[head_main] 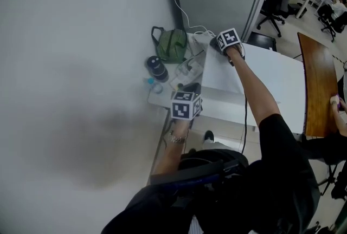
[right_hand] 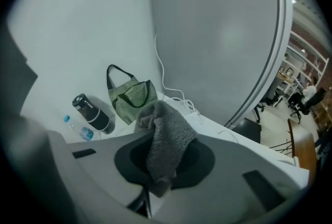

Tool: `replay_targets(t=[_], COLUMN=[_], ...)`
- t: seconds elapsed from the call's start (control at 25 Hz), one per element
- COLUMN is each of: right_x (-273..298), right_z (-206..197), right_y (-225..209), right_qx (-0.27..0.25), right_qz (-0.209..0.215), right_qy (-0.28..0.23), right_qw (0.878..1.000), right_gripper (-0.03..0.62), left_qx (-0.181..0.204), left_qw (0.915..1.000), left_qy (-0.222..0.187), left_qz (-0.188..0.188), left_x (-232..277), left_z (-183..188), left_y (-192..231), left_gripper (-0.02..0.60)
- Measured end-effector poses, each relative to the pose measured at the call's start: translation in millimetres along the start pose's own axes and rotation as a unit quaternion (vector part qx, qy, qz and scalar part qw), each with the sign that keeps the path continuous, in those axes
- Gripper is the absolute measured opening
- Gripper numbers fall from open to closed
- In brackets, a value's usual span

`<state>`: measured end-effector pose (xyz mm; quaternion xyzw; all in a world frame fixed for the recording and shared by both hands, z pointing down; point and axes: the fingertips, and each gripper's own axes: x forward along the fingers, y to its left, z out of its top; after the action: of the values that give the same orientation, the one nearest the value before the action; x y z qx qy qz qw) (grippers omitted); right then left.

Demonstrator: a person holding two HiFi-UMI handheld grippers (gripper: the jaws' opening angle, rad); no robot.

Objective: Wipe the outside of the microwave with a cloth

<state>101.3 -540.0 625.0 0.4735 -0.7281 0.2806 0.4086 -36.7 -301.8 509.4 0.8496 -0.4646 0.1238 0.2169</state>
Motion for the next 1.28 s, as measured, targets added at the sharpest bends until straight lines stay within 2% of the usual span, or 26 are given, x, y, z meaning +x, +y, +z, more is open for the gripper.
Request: replay_targets(t=[0.16, 0.36, 0.64, 0.76, 0.84, 0.92, 1.0, 1.08, 1.16, 1.28], right_x=[-9, -39, -87, -103, -108, -108, -102, -94, -75, -40], right_z=[-20, -71, -146, -170, -166, -134, -83, -32, -11, -14], right_y=[-45, -134, -257, -282, -271, -232, -171, -98, -27, 53], right_qx=[0.006, 0.069, 0.141, 0.145, 0.143, 0.123, 0.084, 0.037, 0.008, -0.027], right_qz=[-0.024, -0.062, -0.141, -0.181, -0.181, -0.154, -0.104, -0.047, 0.006, 0.059], right_qy=[0.004, 0.003, 0.015, 0.045, 0.035, -0.003, -0.06, -0.116, -0.106, -0.039], right_qw=[1.0, 0.996, 0.98, 0.972, 0.972, 0.98, 0.989, 0.991, 0.994, 0.997], right_gripper=[0.04, 0.038, 0.038, 0.038, 0.037, 0.037, 0.037, 0.037, 0.037, 0.037], left_qx=[0.007, 0.021, 0.032, 0.031, 0.029, 0.027, 0.027, 0.028, 0.029, 0.026], left_qw=[0.9998, 0.998, 0.995, 0.995, 0.9954, 0.9961, 0.9967, 0.997, 0.9972, 0.9981], left_qy=[0.003, 0.013, 0.031, 0.034, 0.034, 0.031, 0.027, 0.022, 0.017, 0.013], left_qz=[-0.019, -0.059, -0.09, -0.089, -0.084, -0.078, -0.072, -0.069, -0.066, -0.055], left_x=[22, 51, 72, 70, 68, 68, 68, 66, 63, 57], left_z=[5, 7, -3, -4, -4, -1, 3, 7, 11, 12], left_y=[-9, -42, -63, -62, -58, -50, -46, -45, -43, -35], left_gripper=[0.002, 0.002, 0.002, 0.002, 0.002, 0.002, 0.002, 0.002, 0.002, 0.002])
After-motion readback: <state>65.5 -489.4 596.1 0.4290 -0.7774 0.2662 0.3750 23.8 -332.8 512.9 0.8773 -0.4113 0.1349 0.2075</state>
